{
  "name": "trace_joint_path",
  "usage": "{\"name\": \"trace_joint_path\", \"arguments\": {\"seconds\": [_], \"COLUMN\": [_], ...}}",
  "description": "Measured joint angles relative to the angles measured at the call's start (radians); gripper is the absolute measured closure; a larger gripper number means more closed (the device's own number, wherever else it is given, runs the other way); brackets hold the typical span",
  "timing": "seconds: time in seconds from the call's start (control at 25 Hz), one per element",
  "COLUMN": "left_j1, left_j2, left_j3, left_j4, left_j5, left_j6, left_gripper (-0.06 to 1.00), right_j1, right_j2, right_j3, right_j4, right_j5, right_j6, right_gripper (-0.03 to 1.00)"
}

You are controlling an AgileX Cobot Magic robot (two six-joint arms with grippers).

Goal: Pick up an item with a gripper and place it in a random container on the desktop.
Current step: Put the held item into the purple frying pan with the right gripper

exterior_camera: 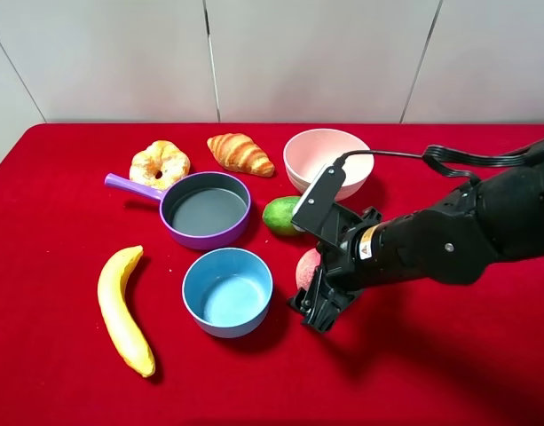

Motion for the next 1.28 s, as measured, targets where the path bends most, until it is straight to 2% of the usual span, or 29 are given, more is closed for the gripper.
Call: {"name": "trace_joint_path", "arguments": {"seconds": [0.08,0.24,1.28], "left_j1": [0.0,0.0,0.0], "left_j2": [0.0,0.0,0.0], "left_j3": [0.0,0.0,0.0], "left_j4": [0.0,0.0,0.0], "left_j5": [0.0,0.0,0.0], "left_j6": [0.0,0.0,0.0], "left_gripper": [-0.04,-0.04,-0.04], "right_j1": [0.0,0.0,0.0], "right_j2": [0.0,0.0,0.0], "right_j3": [0.0,0.0,-0.001], "right_j4": [0.0,0.001,0.0], "right_j5": [0.0,-0.002,0.018], "right_j6": [0.0,0.0,0.001], "right_gripper": [0.29,0.44,0.44]}}
